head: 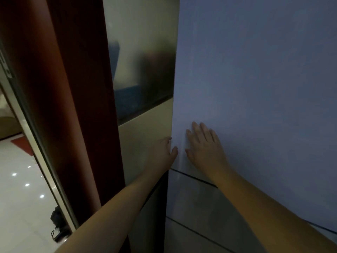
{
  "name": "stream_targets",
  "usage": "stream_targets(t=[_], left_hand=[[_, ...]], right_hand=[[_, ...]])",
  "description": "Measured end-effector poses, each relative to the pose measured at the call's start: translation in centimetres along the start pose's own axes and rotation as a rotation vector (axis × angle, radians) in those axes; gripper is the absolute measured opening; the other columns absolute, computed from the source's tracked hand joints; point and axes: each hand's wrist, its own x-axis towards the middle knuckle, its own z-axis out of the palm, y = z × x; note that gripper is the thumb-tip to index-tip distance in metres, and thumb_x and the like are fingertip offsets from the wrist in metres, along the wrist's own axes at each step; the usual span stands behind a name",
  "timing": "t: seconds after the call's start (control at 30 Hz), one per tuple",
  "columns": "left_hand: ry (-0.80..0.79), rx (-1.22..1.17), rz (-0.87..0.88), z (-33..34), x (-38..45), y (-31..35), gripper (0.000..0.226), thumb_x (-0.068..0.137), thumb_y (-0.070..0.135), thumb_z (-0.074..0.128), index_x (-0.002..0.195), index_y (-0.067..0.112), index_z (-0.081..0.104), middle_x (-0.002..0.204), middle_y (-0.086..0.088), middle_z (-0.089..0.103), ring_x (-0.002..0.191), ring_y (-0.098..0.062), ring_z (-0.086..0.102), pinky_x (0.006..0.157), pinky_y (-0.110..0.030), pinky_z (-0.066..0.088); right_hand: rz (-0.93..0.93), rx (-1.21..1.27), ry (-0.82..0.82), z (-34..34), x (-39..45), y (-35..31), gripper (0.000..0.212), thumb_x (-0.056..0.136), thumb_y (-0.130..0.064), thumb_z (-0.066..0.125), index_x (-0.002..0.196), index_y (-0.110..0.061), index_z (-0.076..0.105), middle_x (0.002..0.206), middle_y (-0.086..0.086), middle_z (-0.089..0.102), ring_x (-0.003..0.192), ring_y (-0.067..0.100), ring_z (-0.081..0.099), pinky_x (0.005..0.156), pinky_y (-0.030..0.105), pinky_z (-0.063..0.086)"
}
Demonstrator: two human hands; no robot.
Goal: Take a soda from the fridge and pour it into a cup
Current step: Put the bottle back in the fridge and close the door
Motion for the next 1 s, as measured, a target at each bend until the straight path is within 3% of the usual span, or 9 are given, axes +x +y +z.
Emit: stream_targets(t=[0.13,0.3,0.47,0.73,0.9,1.0], left_hand=[[-0.021,-0.099,-0.150,2.0,1.4,-0.5,0.056,0.094,0.038,0.058,0.138,0.006,0.042,0.134,-0.012,0.053,0.116,-0.029,0.055,0.090,-0.032,0.045],[-0.047,-0.282,-0.120,3.8,2.7,-1.4,0.070,0.083,0.055,0.064,0.138,0.017,0.043,0.131,-0.001,0.059,0.115,-0.020,0.060,0.095,-0.039,0.051],[0.019,-0.493,-0.165,4.0,3.9,-0.8,0.052,0.090,0.039,0.066,0.132,0.011,0.052,0.126,-0.003,0.062,0.108,-0.017,0.062,0.093,-0.037,0.052],[-0.084,-0.359,-0.166,2.9,4.9,-1.2,0.056,0.090,0.047,0.062,0.132,0.009,0.054,0.125,-0.007,0.065,0.106,-0.023,0.064,0.088,-0.036,0.054],[-0.099,-0.348,-0.182,2.1,4.2,-2.0,0.058,0.087,0.049,0.065,0.130,0.011,0.053,0.121,-0.004,0.065,0.101,-0.019,0.063,0.080,-0.029,0.051],[-0.078,-0.404,-0.178,1.4,2.5,-2.5,0.048,0.088,0.043,0.067,0.122,0.013,0.054,0.108,0.001,0.063,0.086,-0.011,0.060,0.068,-0.022,0.047]], right_hand=[[-0.014,-0.032,0.043,1.4,0.3,0.6,0.064,0.087,-0.043,0.058,0.141,-0.011,0.046,0.152,0.015,0.035,0.139,0.034,0.034,0.110,0.051,0.030],[-0.035,-0.072,0.076,2.4,0.2,1.0,0.065,0.088,-0.043,0.055,0.143,-0.010,0.043,0.155,0.015,0.030,0.141,0.034,0.029,0.112,0.051,0.027],[-0.042,-0.082,0.087,2.7,0.2,0.9,0.065,0.089,-0.044,0.055,0.143,-0.011,0.041,0.156,0.015,0.026,0.142,0.035,0.027,0.112,0.052,0.026],[-0.010,-0.045,0.072,2.8,0.1,0.7,0.065,0.089,-0.046,0.055,0.143,-0.011,0.043,0.157,0.013,0.024,0.144,0.032,0.024,0.113,0.051,0.025],[0.019,-0.037,0.062,2.5,-0.4,0.0,0.065,0.090,-0.048,0.036,0.144,-0.013,0.042,0.157,0.009,0.026,0.143,0.029,0.026,0.112,0.049,0.026],[0.042,-0.037,0.086,2.1,-1.8,-1.5,0.066,0.089,-0.046,0.054,0.145,-0.013,0.040,0.157,0.010,0.025,0.144,0.031,0.025,0.112,0.052,0.027]])
